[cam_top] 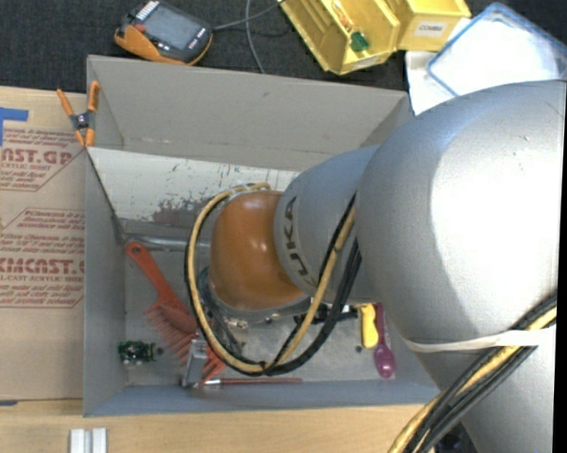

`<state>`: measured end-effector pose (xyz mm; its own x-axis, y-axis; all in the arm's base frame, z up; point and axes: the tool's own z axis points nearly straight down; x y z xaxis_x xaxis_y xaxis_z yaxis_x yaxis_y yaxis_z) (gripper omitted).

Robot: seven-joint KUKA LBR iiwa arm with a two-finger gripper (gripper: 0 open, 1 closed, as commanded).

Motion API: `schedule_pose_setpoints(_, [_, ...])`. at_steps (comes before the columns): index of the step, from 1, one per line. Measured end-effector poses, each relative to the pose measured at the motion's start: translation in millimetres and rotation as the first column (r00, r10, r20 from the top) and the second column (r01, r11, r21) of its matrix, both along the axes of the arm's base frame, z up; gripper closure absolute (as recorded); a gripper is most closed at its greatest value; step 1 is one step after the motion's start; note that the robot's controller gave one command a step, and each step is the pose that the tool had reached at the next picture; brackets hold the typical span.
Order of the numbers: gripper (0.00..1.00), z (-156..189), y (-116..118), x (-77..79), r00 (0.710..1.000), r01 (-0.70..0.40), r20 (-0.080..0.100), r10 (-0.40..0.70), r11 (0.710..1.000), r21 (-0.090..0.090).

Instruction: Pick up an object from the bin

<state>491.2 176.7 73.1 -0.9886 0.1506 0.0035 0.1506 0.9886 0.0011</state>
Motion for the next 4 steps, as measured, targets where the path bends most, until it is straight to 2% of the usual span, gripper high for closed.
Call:
schedule_pose_setpoints(1, [0.00,-2,-2,-4.4,1.000,0.019,0.018,-0.019,1.000,0.006])
schedule_pose_setpoints(2, [1.00,0,1,-3.3,1.000,0.000,-0.010,0.000,1.000,0.000])
schedule_pose_setpoints(3, [1.00,-1,1,-3.3,1.000,-0.001,-0.009,0.001,1.000,0.000])
schedule_pose_setpoints(4, [1.00,15,0,-6.1,1.000,0.000,-0.019,0.000,1.000,-0.004])
